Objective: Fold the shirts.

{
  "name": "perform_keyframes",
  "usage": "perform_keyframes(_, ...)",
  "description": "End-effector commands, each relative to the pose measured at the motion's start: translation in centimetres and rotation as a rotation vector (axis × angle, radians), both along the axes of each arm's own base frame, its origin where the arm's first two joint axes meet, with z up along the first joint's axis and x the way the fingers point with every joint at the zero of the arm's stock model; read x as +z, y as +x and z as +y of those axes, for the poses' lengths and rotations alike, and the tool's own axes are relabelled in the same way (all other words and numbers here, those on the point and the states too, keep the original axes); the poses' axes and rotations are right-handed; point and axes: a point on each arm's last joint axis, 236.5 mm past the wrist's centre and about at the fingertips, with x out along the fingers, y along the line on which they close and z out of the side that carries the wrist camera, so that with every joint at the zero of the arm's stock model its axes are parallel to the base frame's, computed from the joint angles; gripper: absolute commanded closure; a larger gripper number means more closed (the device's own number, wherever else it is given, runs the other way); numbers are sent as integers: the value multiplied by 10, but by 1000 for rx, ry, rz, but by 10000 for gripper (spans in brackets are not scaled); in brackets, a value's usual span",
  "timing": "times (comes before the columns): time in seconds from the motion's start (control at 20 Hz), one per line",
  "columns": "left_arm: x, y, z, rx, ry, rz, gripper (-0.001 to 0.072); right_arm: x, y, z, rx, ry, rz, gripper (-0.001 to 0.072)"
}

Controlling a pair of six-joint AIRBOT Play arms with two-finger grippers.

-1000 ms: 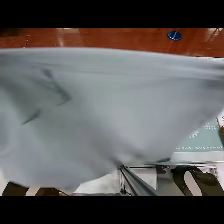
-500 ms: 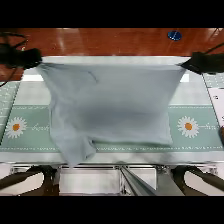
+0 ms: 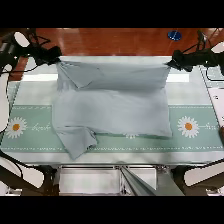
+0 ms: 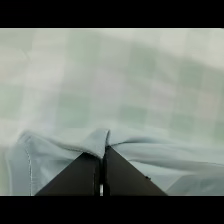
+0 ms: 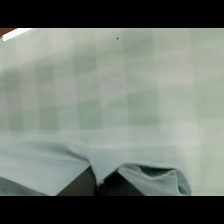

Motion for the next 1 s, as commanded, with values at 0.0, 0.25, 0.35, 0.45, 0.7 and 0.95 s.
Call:
perform_keyframes(0.0,-7,-14,0,-91,8,69,690,-10,-8,-5,31,0,60,691)
perform_keyframes(0.25,-26,-75,22,-213,33,302,690,-14,-59,-16,157,-31,204,691)
perform_keyframes(0.35,-46,-93,22,-221,25,381,690,-32,-80,-15,192,-55,290,691)
perform_keyframes(0.45,-63,-107,20,-220,11,437,690,-51,-99,-9,210,-39,362,691)
perform_keyframes(0.7,-91,-134,16,-226,-11,534,690,-86,-126,-3,211,-22,459,691)
perform_keyframes(0.95,-97,-138,8,-243,-11,552,690,-98,-135,-1,205,-14,486,691)
